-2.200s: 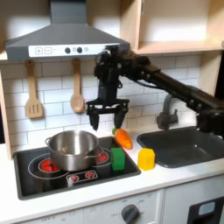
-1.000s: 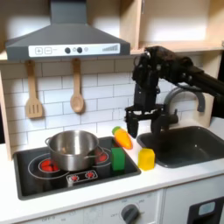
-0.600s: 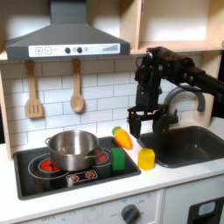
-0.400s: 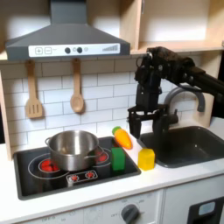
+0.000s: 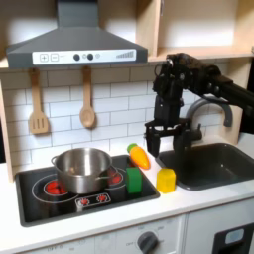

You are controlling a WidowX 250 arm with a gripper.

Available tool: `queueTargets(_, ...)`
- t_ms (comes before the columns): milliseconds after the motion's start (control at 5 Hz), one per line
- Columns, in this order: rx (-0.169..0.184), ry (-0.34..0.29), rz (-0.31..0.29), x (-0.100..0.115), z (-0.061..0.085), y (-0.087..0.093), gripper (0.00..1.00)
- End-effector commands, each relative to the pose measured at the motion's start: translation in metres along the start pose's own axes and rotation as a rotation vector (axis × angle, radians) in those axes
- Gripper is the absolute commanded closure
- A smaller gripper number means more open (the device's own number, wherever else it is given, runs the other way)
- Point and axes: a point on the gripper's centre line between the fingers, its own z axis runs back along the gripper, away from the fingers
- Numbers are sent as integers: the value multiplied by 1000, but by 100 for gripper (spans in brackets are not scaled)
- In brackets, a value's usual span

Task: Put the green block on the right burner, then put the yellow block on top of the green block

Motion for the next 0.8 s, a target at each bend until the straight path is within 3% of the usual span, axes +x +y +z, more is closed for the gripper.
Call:
queueTargets(0, 0, 0, 2, 0, 0, 0, 0)
queueTargets(400, 0, 0, 2, 0, 0, 0, 0)
queueTargets(600, -35, 7, 32, 5, -10, 1, 0)
